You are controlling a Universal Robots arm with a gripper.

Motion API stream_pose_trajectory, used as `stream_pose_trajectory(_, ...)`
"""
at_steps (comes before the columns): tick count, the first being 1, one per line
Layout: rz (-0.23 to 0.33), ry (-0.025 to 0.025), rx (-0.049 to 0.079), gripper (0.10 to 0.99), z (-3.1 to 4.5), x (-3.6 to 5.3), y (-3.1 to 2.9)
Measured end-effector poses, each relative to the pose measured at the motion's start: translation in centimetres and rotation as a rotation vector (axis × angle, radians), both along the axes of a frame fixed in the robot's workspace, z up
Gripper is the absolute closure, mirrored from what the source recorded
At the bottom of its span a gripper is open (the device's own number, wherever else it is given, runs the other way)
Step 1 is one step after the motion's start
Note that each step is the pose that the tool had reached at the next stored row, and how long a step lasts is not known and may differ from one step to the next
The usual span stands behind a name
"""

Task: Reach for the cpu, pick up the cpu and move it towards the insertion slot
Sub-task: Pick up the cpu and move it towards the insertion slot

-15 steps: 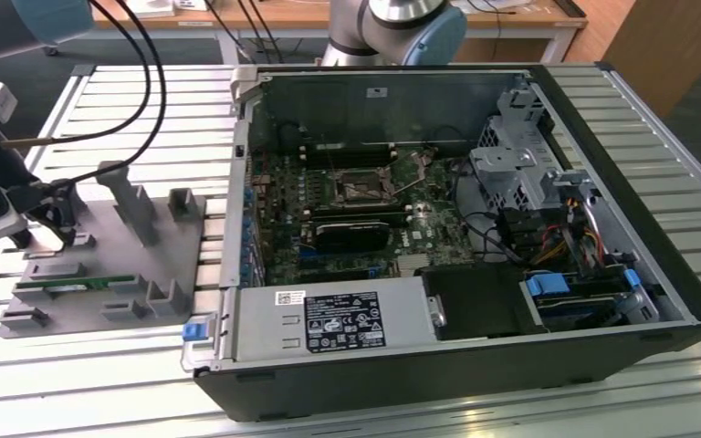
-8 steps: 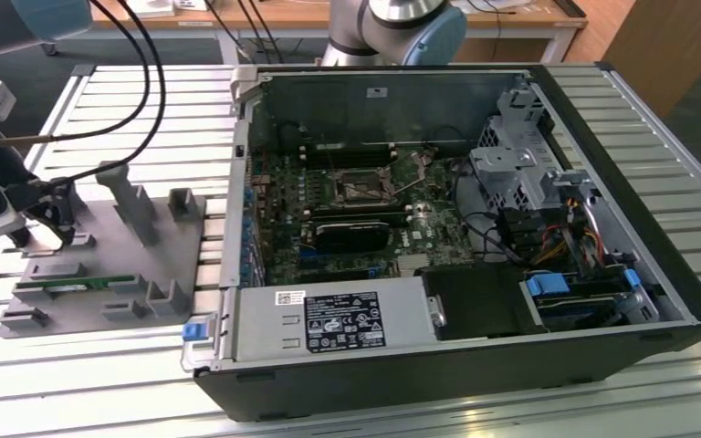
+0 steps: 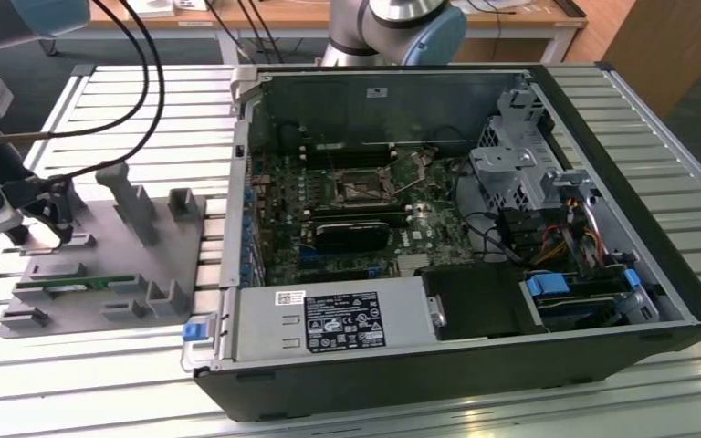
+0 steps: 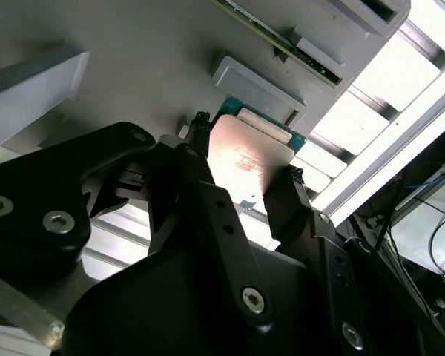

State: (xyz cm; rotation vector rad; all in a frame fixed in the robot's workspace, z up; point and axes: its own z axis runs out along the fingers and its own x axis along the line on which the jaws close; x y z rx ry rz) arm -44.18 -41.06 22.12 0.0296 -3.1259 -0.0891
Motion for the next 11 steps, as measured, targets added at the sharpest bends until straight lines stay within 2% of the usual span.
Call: stream_pose_trajectory(11, 0.0, -0.0001, 0.0, 0.545, 0.5, 0.0, 0.12)
